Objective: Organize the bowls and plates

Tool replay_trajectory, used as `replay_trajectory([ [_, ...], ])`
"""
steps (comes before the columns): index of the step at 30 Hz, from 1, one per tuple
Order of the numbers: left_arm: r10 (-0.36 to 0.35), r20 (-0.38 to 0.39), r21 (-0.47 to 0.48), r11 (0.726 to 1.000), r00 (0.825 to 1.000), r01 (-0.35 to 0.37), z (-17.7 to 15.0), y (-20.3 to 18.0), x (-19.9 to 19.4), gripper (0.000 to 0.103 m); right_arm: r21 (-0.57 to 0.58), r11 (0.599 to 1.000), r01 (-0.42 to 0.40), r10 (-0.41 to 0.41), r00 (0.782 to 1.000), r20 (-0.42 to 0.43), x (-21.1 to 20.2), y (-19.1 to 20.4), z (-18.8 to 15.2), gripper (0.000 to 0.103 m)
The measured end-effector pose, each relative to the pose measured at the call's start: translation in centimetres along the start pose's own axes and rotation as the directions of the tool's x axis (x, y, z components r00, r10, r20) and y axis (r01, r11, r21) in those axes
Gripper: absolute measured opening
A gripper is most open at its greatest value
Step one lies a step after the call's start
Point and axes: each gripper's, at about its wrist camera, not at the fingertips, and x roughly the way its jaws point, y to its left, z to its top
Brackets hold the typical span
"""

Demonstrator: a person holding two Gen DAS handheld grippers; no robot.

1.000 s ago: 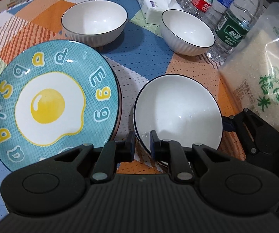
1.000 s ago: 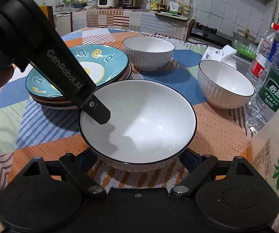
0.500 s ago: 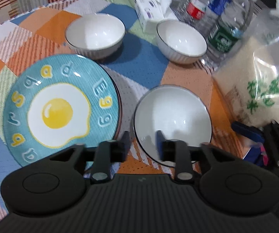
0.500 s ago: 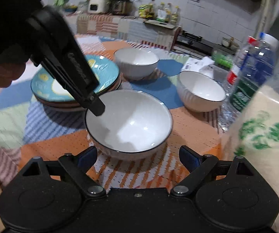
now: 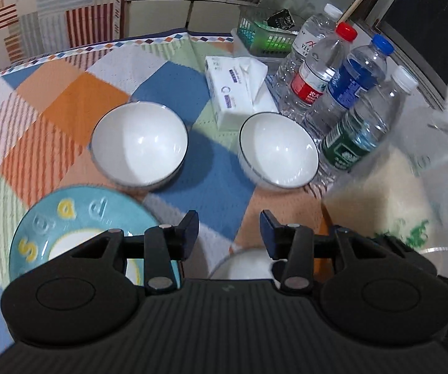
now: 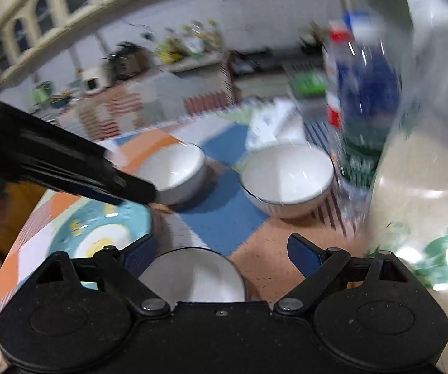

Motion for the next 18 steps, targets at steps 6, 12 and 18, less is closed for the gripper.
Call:
replay_trajectory([
  [6, -0.009, 0.020, 0.016, 1.000, 1.000, 0.009, 2.3, -0.3, 3.3, 0.042, 0.056, 0.998, 0.027, -0.023, 0.998, -0.059, 4.4, 0.6, 1.2, 0.091],
  [12, -0.014, -0.004, 0.013, 1.000, 1.000, 0.014, 4.2, -0.8, 7.0, 0.042, 0.192, 0.981, 0.037, -0.017, 0.994, -0.106, 8.4, -1.1, 1.5, 0.091],
  [18, -0.072, -0.023, -0.057, 0.996, 0.997, 0.070, 4.7, -1.0, 10.2, 0.040, 0.201, 0.978, 0.046, -0.018, 0.990, -0.139, 11.2, -2.3, 1.1, 0.091],
])
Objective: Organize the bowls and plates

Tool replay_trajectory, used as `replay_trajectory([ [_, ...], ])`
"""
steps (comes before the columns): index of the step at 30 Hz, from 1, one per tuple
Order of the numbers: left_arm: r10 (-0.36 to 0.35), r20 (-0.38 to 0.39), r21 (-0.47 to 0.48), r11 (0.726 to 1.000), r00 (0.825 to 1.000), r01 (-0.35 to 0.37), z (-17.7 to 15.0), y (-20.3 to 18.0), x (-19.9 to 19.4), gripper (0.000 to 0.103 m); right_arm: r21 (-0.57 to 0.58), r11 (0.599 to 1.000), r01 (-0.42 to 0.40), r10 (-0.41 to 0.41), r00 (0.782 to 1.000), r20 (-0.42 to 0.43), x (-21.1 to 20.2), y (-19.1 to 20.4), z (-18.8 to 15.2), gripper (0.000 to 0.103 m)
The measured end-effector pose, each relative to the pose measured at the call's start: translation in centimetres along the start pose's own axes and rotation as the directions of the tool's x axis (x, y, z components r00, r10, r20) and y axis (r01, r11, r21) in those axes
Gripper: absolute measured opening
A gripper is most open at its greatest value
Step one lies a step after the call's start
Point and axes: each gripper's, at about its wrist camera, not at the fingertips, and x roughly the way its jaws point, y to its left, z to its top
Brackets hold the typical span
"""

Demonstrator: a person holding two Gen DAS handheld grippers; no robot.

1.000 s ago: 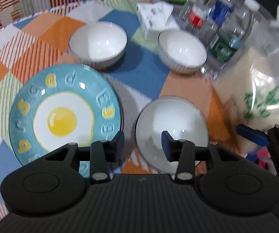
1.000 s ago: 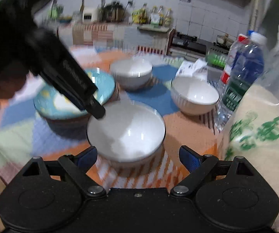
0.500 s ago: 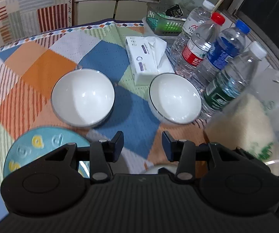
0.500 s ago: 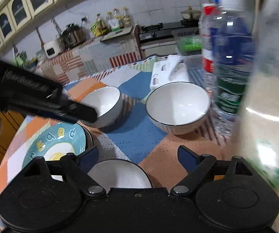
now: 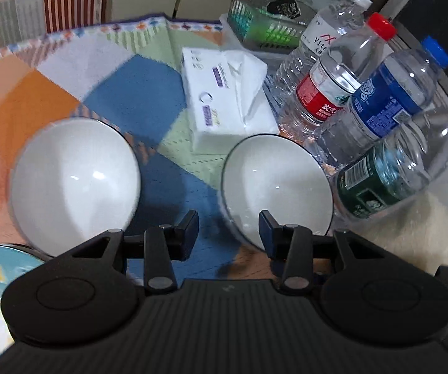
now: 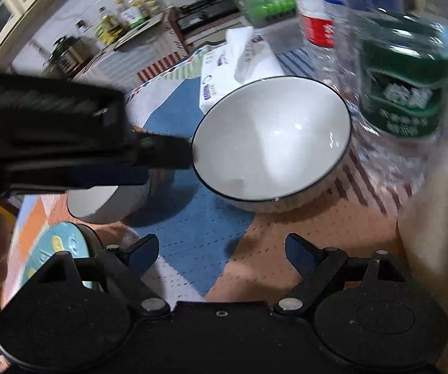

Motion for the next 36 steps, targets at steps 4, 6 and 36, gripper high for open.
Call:
replay_trajectory([
  [4, -0.008, -0.008, -0.048, 0.999, 1.000, 0.007, 0.4, 0.4, 1.5, 0.038, -0.044, 0.999, 0.021, -0.020, 1.000, 0.020, 0.2, 0.2, -0.6, 0.091],
  [6, -0.001, -0.016, -0.061, 0.998, 1.000, 0.000, 0.4, 0.6, 2.1, 0.036, -0.047, 0.999, 0.011, -0.011, 1.000, 0.011, 0.0, -0.1, -0.5, 0.091],
  [36, -0.040, -0.025, -0.132, 0.991, 0.999, 0.036, -0.5, 1.8, -1.7, 0.009, -0.139, 0.989, 0.043, -0.026, 0.993, 0.116, -2.9, 0.1, -0.3, 0.086],
])
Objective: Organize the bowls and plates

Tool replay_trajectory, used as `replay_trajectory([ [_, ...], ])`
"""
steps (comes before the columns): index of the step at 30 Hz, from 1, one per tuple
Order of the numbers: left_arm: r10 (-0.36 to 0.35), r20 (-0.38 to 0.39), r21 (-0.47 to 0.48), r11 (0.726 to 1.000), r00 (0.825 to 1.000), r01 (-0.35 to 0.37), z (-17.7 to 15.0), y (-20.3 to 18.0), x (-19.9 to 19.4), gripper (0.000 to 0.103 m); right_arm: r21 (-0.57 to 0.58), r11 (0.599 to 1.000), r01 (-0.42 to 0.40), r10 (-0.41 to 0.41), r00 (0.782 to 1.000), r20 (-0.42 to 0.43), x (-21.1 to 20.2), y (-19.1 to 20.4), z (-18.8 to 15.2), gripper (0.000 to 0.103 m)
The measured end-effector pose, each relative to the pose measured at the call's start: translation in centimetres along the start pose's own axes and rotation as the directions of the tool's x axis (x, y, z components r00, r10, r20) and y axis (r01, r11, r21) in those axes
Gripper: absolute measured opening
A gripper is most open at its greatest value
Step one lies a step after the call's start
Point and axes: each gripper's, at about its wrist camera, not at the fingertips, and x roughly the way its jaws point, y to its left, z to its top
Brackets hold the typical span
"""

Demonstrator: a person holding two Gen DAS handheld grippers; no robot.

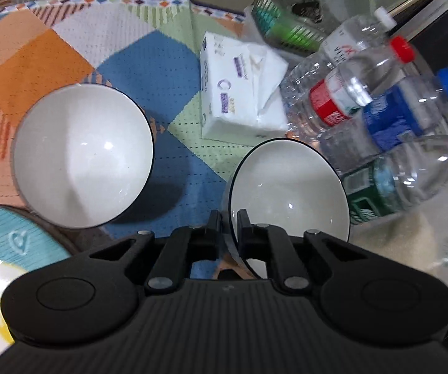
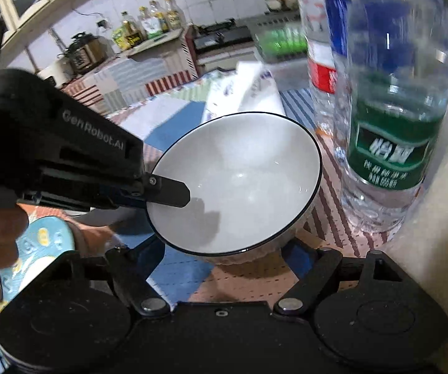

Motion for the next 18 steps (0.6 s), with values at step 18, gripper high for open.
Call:
replay_trajectory([
  [18, -0.007, 0.015, 0.010, 1.000, 1.000, 0.007, -6.9, -1.2, -13.2, 0.009, -0.298, 0.949, -0.101, 0.145, 0.981, 0.131, -12.8, 4.3, -2.7, 0.091],
])
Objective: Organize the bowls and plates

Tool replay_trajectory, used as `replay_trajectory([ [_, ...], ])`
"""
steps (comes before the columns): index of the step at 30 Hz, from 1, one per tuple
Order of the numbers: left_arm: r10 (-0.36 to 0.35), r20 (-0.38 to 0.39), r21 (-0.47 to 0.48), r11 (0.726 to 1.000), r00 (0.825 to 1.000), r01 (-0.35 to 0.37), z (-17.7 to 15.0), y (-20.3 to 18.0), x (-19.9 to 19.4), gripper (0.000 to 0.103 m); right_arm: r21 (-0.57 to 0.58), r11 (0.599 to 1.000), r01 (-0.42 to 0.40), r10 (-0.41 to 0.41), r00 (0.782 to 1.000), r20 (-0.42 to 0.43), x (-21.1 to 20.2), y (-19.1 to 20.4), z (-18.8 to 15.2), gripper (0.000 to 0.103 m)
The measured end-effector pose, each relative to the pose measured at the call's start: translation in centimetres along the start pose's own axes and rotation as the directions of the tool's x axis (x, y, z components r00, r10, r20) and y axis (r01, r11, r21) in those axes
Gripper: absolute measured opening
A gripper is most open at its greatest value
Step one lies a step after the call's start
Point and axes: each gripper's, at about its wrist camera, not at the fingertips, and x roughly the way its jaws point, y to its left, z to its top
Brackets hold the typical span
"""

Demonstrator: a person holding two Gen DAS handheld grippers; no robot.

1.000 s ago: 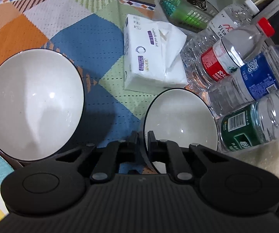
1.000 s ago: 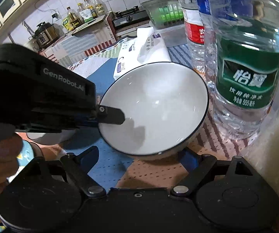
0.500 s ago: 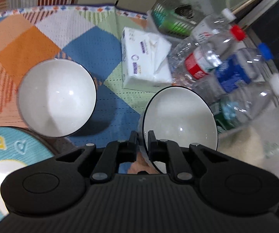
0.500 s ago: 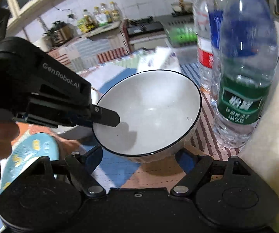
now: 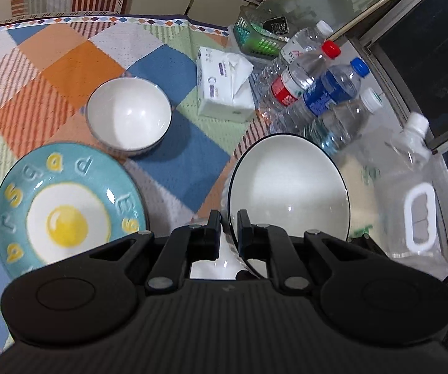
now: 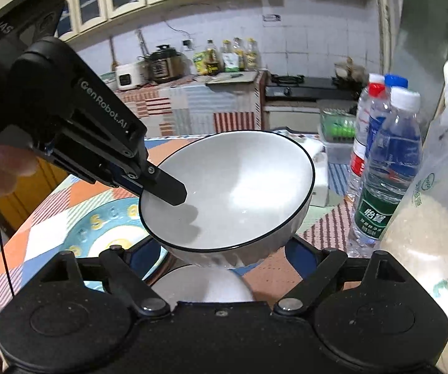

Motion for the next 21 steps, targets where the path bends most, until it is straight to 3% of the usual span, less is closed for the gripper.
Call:
replay_trajectory([
  [8, 0.085, -0.007, 0.016, 0.996, 0.996, -0.085, -3.1, 0.1, -1.0, 0.008, -0.054, 0.998, -0.031, 0.030, 0.999, -0.020, -1.8, 2.2, -1.9, 0.091],
  [13, 0.123, -0.028, 0.023, 0.992, 0.992, -0.123, -4.1, 0.5, 0.1, 0.009, -0.089, 0.990, -0.107, 0.103, 0.993, -0.053, -1.8, 2.2, -3.4, 0.091],
  [18, 0.133, -0.066, 0.007, 0.991, 0.989, -0.133, -4.8, 1.3, 1.8, 0.008, -0.076, 0.989, -0.129, 0.122, 0.989, -0.086, -0.9, 2.1, -4.6, 0.091],
  [21, 0.165, -0.071, 0.049, 0.986, 0.984, -0.162, -5.3, 1.1, 3.1, 0.008, -0.062, 0.990, -0.123, 0.116, 0.988, -0.103, -0.3, 1.9, -5.3, 0.091],
])
